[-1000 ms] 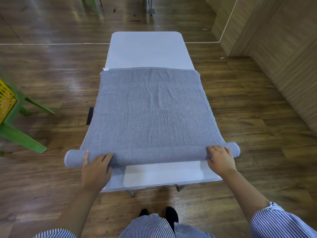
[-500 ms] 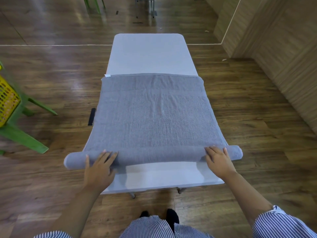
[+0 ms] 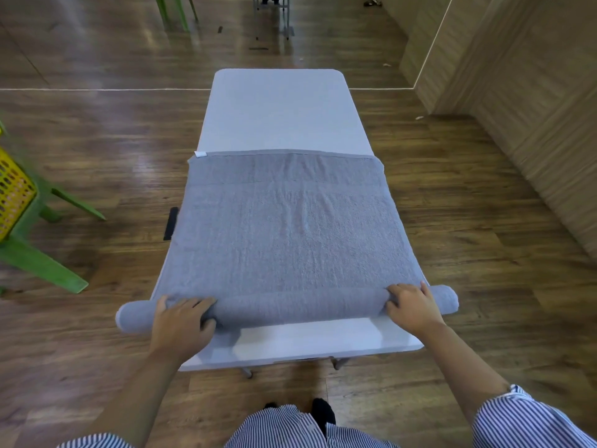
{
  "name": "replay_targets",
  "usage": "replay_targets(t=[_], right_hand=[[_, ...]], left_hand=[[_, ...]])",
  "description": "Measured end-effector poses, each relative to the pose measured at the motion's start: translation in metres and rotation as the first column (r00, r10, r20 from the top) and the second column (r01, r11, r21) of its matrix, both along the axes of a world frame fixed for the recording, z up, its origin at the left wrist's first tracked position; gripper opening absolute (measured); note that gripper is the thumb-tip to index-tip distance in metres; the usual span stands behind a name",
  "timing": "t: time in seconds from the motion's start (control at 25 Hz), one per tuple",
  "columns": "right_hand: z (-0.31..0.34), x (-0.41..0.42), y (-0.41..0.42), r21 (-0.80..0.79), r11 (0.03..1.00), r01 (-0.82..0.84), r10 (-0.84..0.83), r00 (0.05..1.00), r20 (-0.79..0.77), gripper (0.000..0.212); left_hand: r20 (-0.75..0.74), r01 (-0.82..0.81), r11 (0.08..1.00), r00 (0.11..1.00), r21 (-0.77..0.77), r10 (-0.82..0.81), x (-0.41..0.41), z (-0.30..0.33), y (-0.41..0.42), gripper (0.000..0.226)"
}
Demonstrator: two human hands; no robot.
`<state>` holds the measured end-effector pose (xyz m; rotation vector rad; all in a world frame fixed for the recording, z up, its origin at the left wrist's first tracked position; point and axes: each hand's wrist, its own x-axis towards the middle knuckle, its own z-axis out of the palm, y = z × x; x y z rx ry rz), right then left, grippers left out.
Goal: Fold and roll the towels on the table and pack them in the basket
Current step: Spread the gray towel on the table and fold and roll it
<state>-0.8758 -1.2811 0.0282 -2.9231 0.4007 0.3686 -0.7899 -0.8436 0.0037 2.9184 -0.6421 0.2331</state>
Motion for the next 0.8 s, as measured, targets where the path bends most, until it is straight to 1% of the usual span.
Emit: replay_targets(t=[0.04, 0.12, 0.16, 0.2, 0.24, 0.28, 0.32, 0.4, 0.48, 0.56, 0.6, 0.68, 0.76, 0.8], right_hand=[[0.0, 0.0, 0.0, -0.011, 1.0, -0.004, 0.004, 0.999, 0.032, 0.028], [-0.003, -0.002, 0.0, -0.038, 0.999, 0.0, 0.007, 0.984, 0.176, 0.031], [-0.006, -0.002, 0.0, -0.037, 0.999, 0.011, -0.002, 0.973, 0.231, 0.032], [-0.008, -0.003, -0.001, -0.025, 0.999, 0.021, -0.015, 0.972, 0.235, 0.034], [-0.01, -0.004, -0.002, 0.001, 0.999, 0.036, -0.035, 0.98, 0.195, 0.036], [-0.012, -0.006, -0.002, 0.042, 0.998, 0.05, -0.056, 0.989, 0.141, 0.039], [-0.012, -0.006, -0.003, 0.082, 0.995, 0.061, -0.069, 0.993, 0.1, 0.042], [-0.01, -0.006, -0.004, 0.107, 0.993, 0.048, -0.053, 0.998, 0.046, 0.051], [-0.008, -0.005, -0.005, 0.055, 0.998, 0.016, -0.016, 1.0, 0.01, 0.056], [-0.007, -0.004, -0.005, 0.01, 1.0, 0.025, -0.025, 0.999, 0.033, 0.048], [-0.006, -0.004, -0.005, -0.003, 0.999, 0.036, -0.035, 0.998, 0.051, 0.042], [-0.005, -0.004, -0.005, 0.001, 0.999, 0.053, -0.053, 0.997, 0.053, 0.028], [-0.002, -0.005, -0.006, -0.01, 0.999, 0.046, -0.046, 0.999, 0.024, 0.014], [-0.001, -0.004, -0.008, -0.027, 0.999, 0.04, -0.04, 0.999, 0.018, 0.011]], left_hand=[[0.037, 0.0, 1.0, 0.999, -0.013, 0.0, 0.002, 0.0, 0.001, 0.046], [0.075, -0.009, 1.0, 0.997, -0.008, 0.01, 0.002, 0.002, 0.001, 0.044], [0.064, -0.021, 1.0, 0.998, -0.012, 0.022, 0.002, 0.0, 0.001, 0.041], [0.02, -0.045, 0.999, 0.999, -0.022, 0.045, 0.002, -0.003, 0.001, 0.037], [-0.06, -0.079, 0.997, 0.995, -0.026, 0.078, 0.002, -0.006, 0.001, 0.036], [-0.153, -0.111, 0.994, 0.982, -0.018, 0.107, 0.002, -0.008, 0.001, 0.04], [-0.222, -0.126, 0.992, 0.967, -0.003, 0.122, 0.003, -0.011, 0.0, 0.049], [-0.272, -0.134, 0.991, 0.952, 0.03, 0.137, 0.006, -0.013, 0.0, 0.058], [-0.26, -0.157, 0.987, 0.952, 0.031, 0.16, 0.007, -0.01, -0.003, 0.057], [-0.191, -0.164, 0.986, 0.968, 0.019, 0.165, 0.004, -0.007, -0.009, 0.051], [-0.148, -0.156, 0.987, 0.976, 0.027, 0.158, 0.001, -0.006, -0.01, 0.045], [-0.068, -0.139, 0.989, 0.988, 0.043, 0.141, -0.002, -0.006, -0.008, 0.034], [-0.061, -0.112, 0.993, 0.992, 0.047, 0.115, -0.001, -0.002, -0.004, 0.043], [-0.061, -0.105, 0.994, 0.992, 0.035, 0.107, 0.003, -0.001, -0.002, 0.045]])
